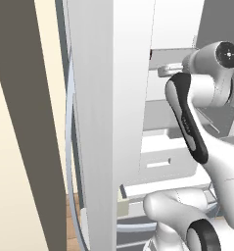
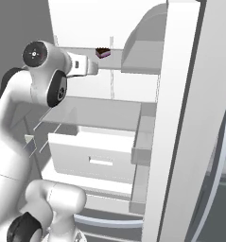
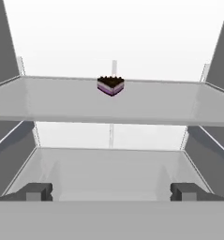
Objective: Take the cake and cupcake from the fridge and place them on the empty tray on the dining counter.
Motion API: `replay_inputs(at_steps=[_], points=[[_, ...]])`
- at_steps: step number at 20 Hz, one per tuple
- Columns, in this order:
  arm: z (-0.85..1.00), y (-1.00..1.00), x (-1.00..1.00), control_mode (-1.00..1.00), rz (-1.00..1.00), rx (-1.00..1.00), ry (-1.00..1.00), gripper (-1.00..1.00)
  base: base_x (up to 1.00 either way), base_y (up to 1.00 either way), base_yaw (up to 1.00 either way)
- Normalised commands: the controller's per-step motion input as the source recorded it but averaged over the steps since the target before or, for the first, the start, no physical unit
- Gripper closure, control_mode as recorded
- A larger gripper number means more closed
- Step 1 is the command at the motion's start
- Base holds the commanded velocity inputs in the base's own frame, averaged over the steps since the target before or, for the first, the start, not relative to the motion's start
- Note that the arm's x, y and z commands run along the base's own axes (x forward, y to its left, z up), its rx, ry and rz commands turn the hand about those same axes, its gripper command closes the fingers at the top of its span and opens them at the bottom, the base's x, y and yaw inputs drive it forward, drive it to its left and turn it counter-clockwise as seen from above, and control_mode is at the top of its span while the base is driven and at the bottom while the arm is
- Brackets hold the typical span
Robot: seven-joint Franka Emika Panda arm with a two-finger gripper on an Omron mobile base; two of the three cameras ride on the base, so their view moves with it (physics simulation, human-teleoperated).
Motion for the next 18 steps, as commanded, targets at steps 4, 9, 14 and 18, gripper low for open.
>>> replay_inputs(at_steps=[4, 9, 14, 18], points=[[0.25, 0.00, 0.29, -1.00, 0.00, 0.00, 0.00, -1.00, 0.00, 0.00, 0.00], [0.11, 0.00, 0.32, -1.00, 0.00, 0.00, 0.00, -1.00, 0.00, 0.00, 0.00], [0.00, 0.07, 0.40, -1.00, 0.00, 0.00, 0.01, -1.00, 0.00, 0.00, 0.00], [0.00, 0.00, 0.61, -1.00, 0.00, 0.00, 0.00, -1.00, 0.00, 0.00, 0.00]])
